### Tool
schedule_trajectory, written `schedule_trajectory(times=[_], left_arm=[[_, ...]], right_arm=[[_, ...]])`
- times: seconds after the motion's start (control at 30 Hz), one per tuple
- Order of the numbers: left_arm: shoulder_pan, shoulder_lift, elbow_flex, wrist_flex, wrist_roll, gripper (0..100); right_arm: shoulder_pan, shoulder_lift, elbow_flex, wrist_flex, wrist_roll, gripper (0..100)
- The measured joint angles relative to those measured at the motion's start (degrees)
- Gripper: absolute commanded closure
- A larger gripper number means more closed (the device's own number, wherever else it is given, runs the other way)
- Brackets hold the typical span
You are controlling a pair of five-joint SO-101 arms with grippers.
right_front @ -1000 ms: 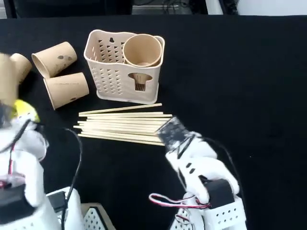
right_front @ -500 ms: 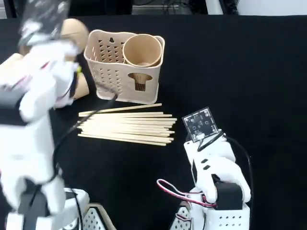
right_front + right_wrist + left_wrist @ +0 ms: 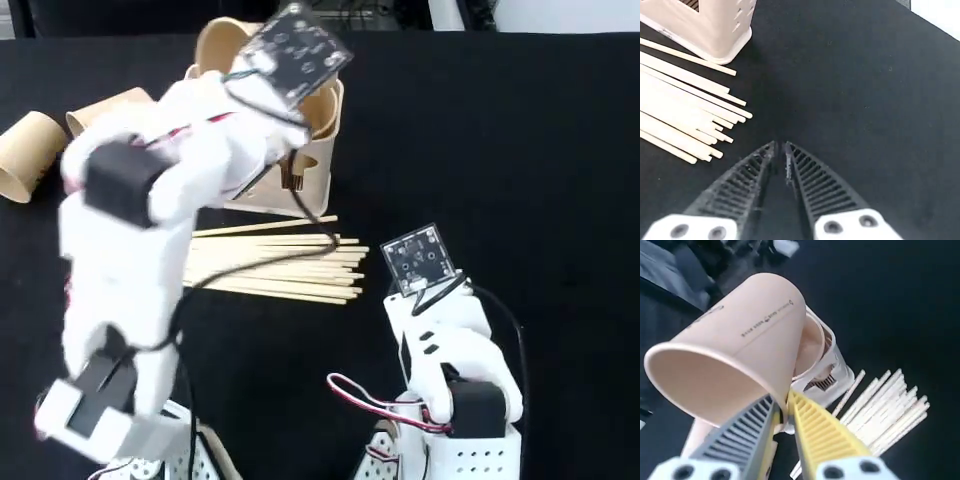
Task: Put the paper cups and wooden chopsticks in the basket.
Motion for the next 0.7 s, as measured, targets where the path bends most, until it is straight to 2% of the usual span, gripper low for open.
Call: schedule_trajectory(times=[0.2,0.37,0.53,0.7], left_arm=[[-0.53,11.87,-6.77,1.93,-0.53,97],[-0.70,12.75,-11.78,2.64,-0.53,97],[-2.46,12.48,-10.73,2.64,-0.53,97],[-2.64,11.60,-4.57,2.64,-1.58,97]], right_arm=[[0.09,-0.18,0.53,-0.79,0.00,96.3],[0.09,-0.18,0.53,-0.88,0.00,96.3],[0.09,-0.18,0.53,-0.88,0.00,96.3],[0.09,-0.18,0.53,-0.88,0.00,96.3]])
